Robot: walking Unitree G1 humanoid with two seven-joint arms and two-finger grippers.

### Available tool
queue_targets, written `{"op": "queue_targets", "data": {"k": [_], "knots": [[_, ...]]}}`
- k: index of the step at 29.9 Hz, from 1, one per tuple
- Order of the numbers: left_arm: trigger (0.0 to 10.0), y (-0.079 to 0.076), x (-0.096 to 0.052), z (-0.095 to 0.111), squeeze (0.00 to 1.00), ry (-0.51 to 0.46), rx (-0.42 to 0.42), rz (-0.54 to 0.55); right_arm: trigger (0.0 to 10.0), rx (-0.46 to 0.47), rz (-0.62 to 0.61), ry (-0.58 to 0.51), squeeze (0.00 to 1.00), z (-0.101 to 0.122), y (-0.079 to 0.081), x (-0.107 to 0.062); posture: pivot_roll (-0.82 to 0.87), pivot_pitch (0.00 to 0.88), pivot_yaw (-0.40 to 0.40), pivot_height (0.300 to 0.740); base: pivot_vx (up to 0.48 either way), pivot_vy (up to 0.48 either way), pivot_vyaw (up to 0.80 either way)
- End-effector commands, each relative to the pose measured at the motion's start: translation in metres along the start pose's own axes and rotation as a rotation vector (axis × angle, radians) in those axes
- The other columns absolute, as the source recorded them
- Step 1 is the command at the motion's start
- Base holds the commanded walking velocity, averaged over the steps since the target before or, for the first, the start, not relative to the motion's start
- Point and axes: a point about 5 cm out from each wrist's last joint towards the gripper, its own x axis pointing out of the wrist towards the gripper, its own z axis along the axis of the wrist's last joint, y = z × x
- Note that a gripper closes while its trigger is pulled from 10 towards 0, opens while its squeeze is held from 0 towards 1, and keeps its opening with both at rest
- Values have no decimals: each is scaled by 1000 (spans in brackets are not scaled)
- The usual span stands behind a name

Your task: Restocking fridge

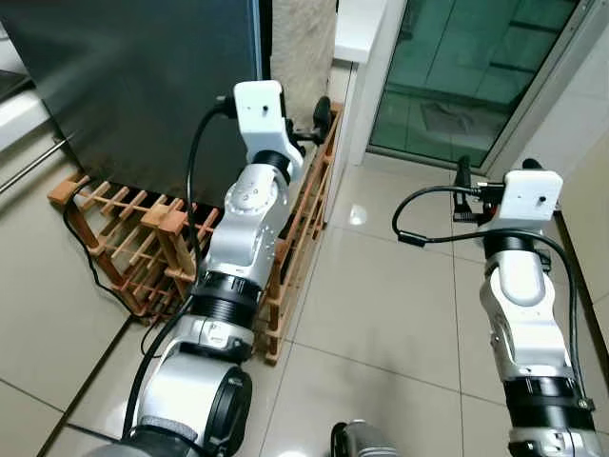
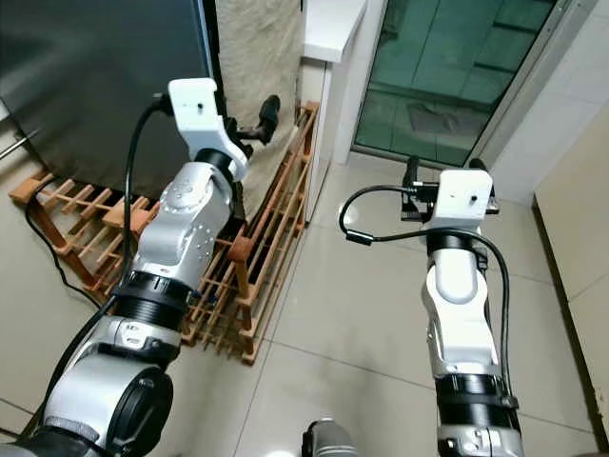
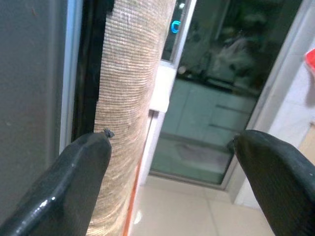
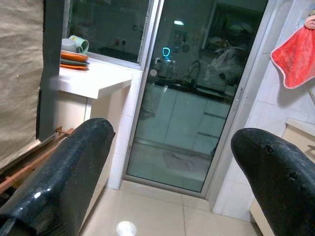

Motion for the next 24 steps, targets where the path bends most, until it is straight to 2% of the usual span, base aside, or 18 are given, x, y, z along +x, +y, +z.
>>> {"op": "queue_targets", "data": {"k": [1,7,15,21,24], "knots": [[10000,0,5,6,0,-20,30,28,10000,-15,-11,2,0,2,-6,-3,-205,0,-22,711,0,0,0],[10000,-3,9,16,0,-73,72,56,10000,-21,-28,22,0,0,-11,-13,-222,0,-11,711,0,0,0],[10000,-12,10,10,0,-72,68,41,10000,-23,-27,40,0,0,-10,-21,-228,0,-8,711,0,0,0],[10000,-12,13,10,0,-65,75,56,10000,-27,-23,42,0,3,-11,-25,-249,0,0,711,0,0,0],[10000,-7,10,10,0,-78,65,36,10000,-29,-24,37,0,5,-11,-26,-258,0,12,711,0,0,0]]}}
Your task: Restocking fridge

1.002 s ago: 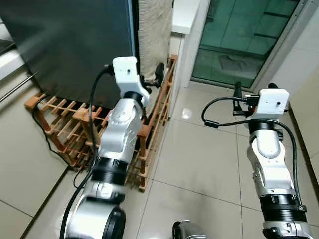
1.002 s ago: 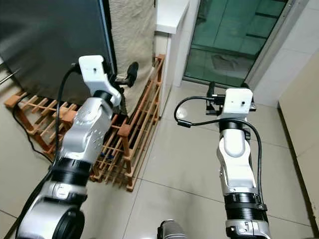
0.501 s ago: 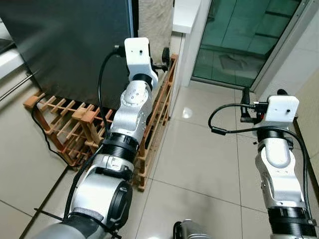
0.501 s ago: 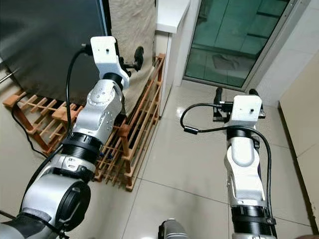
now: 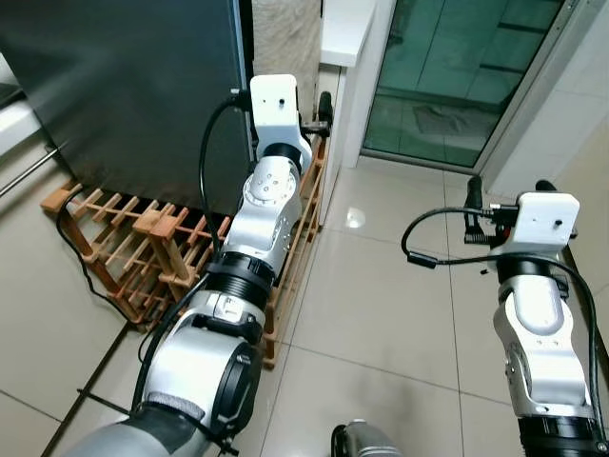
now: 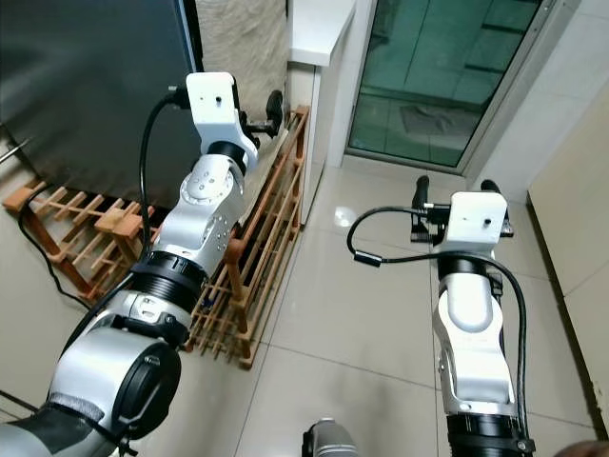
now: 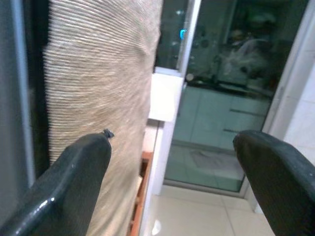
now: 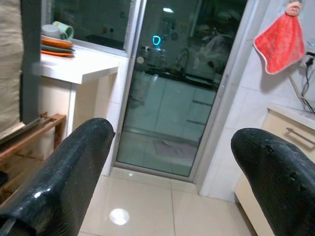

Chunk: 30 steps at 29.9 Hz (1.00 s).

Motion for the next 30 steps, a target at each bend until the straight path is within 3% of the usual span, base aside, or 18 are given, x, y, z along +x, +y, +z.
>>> {"op": "queue_targets", "data": {"k": [1,2,5,6,8,9,10,13,14,16,17,19,24,30], "knots": [[10000,1,0,7,0,-38,-7,-28,10000,-8,-12,-20,0,7,-3,-1,-258,0,12,711,0,0,0],[10000,9,-7,6,0,-44,-33,-57,10000,-5,-16,-40,0,13,-3,-3,-255,0,23,711,0,0,0],[10000,50,-52,2,0,-38,-38,-116,10000,-21,0,-134,0,39,-1,-21,-211,0,31,711,0,0,0],[10000,50,-52,2,0,-38,-38,-116,10000,-21,0,-134,0,39,-1,-21,-211,0,31,711,0,0,0],[10000,66,-83,9,0,-52,-7,-114,10000,-36,2,-177,0,51,-3,-40,-166,0,30,711,0,0,0],[10000,66,-83,9,0,-52,-7,-114,10000,-36,2,-177,0,51,-3,-40,-166,0,30,711,0,0,0],[10000,74,-109,18,0,-87,36,-114,10000,-33,17,-208,0,60,-4,-54,-148,0,39,711,0,0,0],[10000,88,-130,32,0,-143,-60,66,10000,-13,45,-269,0,74,-2,-66,-133,0,18,711,0,0,0],[10000,90,-132,36,0,-164,-80,97,10000,-8,40,-275,0,76,-3,-66,-128,0,11,711,0,0,0],[10000,83,-126,42,0,-207,-108,72,10000,4,13,-253,0,71,-4,-61,-118,0,2,711,0,0,0],[10000,75,-120,46,0,-239,-161,38,10000,9,10,-241,0,68,-2,-55,-117,0,-3,711,0,0,0],[10000,72,-117,48,0,-248,-164,16,10000,6,17,-245,0,68,0,-53,-113,0,-6,711,0,0,0],[10000,56,-103,51,0,-200,-42,-56,10000,-19,15,-285,0,75,5,-43,-135,0,7,711,0,0,0],[10000,40,-97,62,0,-255,-64,-149,10000,-56,-11,-298,0,75,2,-35,-148,0,17,711,344,0,0]]}}
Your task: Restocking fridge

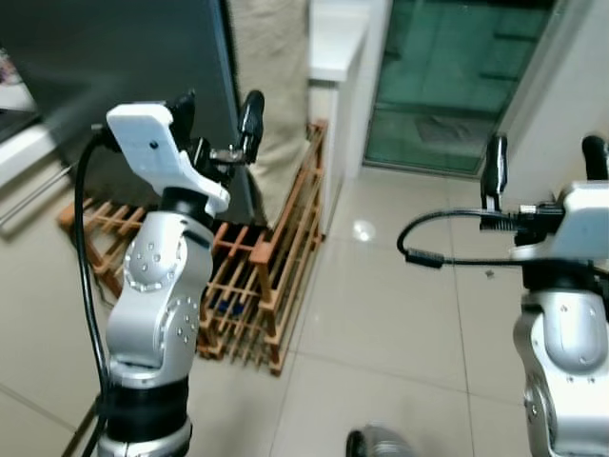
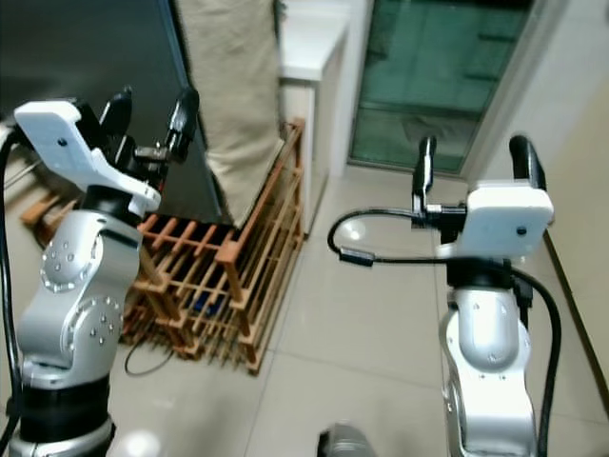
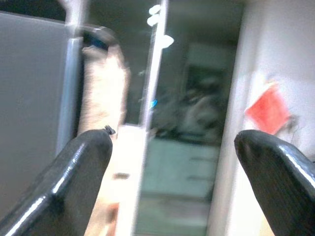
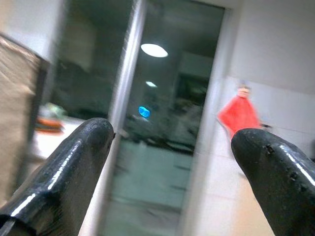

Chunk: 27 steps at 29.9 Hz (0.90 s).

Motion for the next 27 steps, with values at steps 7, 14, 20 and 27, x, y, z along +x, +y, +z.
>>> {"op": "queue_targets", "data": {"k": [7,14,20,27], "knots": [[10000,-7,11,12,0,-73,14,-26,10000,-24,-6,-27,0,-2,1,12,-140,0,12,711,480,0,0],[10000,-2,11,12,0,-69,21,8,10000,-27,5,-38,0,-3,3,17,-130,0,4,711,480,0,0],[10000,0,12,11,0,-66,42,20,10000,-22,12,-40,0,-6,7,21,-120,0,4,711,240,0,0],[10000,-2,19,1,0,2,27,-1,10000,-16,22,-28,0,-11,11,22,-117,0,10,711,0,0,0]]}}
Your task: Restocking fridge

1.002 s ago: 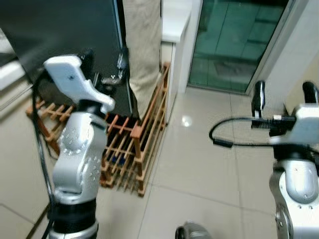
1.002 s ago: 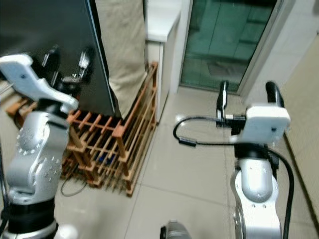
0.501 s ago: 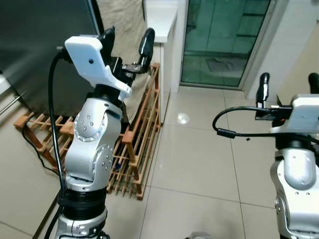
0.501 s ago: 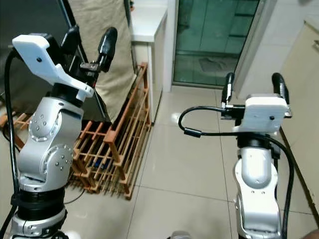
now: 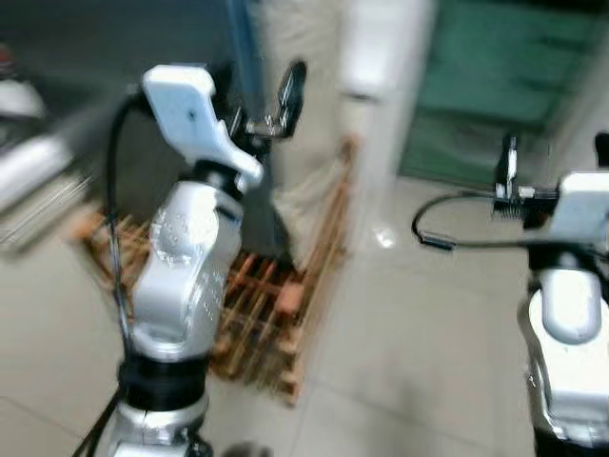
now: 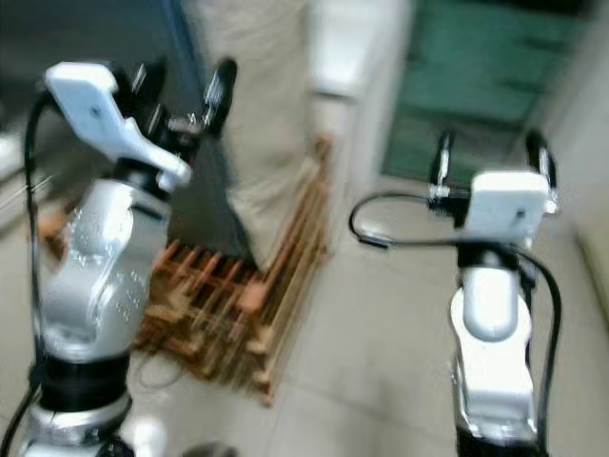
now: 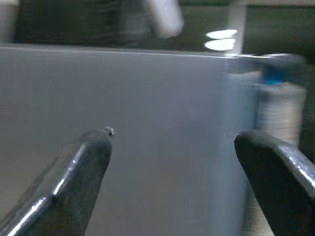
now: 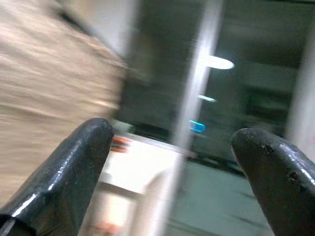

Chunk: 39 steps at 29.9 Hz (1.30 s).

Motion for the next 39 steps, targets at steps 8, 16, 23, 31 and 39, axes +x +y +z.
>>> {"op": "queue_targets", "data": {"k": [8,16,23,31,39], "knots": [[10000,-12,24,-40,0,200,-58,9,10000,-37,-22,-1,0,-5,-7,3,-134,0,23,711,0,0,0],[10000,-29,36,-45,0,216,-86,-57,10000,-26,-49,27,0,-10,-9,-1,-150,0,34,711,0,0,0],[10000,-47,34,-53,0,275,-91,-167,10000,-15,-68,73,0,-18,-12,-6,-150,0,46,711,0,0,0],[10000,-38,44,-64,0,301,-21,-53,10000,-4,-60,96,0,-23,-8,-9,-150,0,53,711,0,0,0],[10000,-34,48,-74,0,328,-28,6,10000,-12,-70,104,0,-24,-10,-13,-167,0,59,711,0,0,0]]}}
